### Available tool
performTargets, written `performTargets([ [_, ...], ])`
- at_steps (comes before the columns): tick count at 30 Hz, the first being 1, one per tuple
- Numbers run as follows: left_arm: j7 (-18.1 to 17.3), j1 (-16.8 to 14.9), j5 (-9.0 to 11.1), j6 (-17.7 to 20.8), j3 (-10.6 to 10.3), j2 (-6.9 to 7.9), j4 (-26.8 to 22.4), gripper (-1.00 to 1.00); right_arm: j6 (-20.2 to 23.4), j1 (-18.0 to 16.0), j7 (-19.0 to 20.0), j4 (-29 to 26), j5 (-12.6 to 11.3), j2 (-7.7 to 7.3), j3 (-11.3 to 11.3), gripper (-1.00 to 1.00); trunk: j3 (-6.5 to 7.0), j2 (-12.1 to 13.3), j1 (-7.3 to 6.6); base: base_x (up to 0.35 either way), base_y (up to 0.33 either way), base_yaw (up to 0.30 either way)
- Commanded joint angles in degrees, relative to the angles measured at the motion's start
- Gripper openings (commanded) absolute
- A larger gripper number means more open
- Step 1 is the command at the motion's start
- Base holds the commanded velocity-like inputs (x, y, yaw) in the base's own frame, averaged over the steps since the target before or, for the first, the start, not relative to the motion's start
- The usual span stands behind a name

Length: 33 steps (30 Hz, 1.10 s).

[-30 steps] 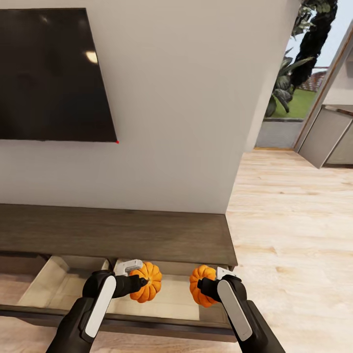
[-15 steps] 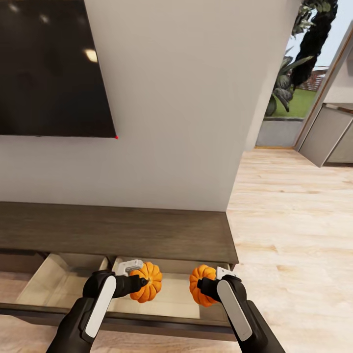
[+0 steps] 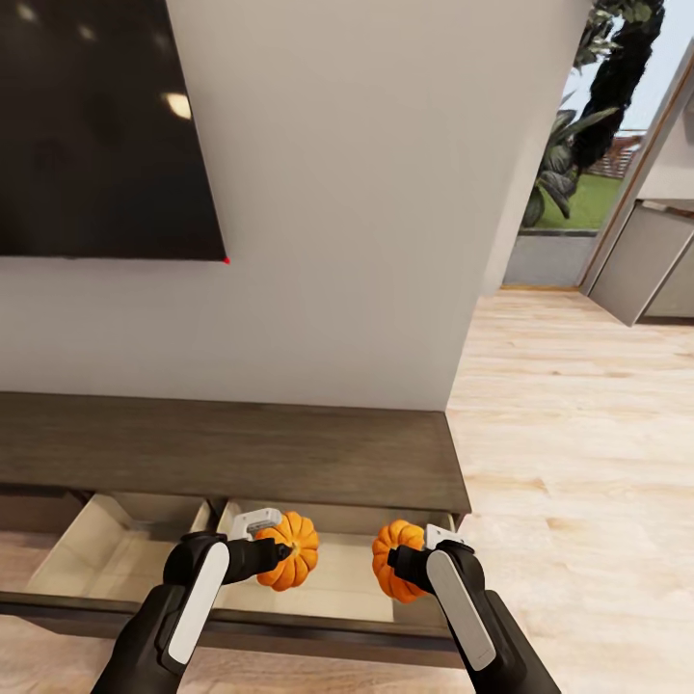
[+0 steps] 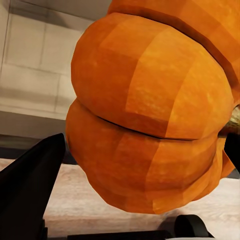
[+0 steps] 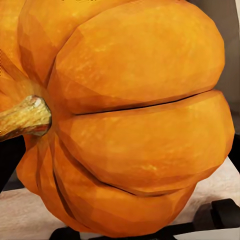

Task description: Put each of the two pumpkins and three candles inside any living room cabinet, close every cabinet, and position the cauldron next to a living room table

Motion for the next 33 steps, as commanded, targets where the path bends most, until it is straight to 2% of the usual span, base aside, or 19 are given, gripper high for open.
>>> performTargets([
  [1,0.64,-0.03,0.62,0.17,-0.04,0.0,-0.05,-1.0,-0.01,-0.05,-0.57,-0.06,-0.6,-0.01,0.06,-1.0,-0.23,-0.44,0.22,0.0,0.0,0.0],
  [28,0.59,-0.03,0.7,-0.01,-0.27,0.05,-0.07,-1.0,-0.4,-0.05,-0.65,-0.5,-0.6,0.06,0.2,-1.0,-5.08,-11.27,6.15,0.0,0.0,-0.029],
  [33,0.55,-0.03,0.73,-0.01,-0.3,0.05,-0.11,-1.0,-0.37,-0.05,-0.65,-0.52,-0.6,0.06,0.21,-1.0,-5.08,-11.27,6.15,0.0,0.0,0.0],
])
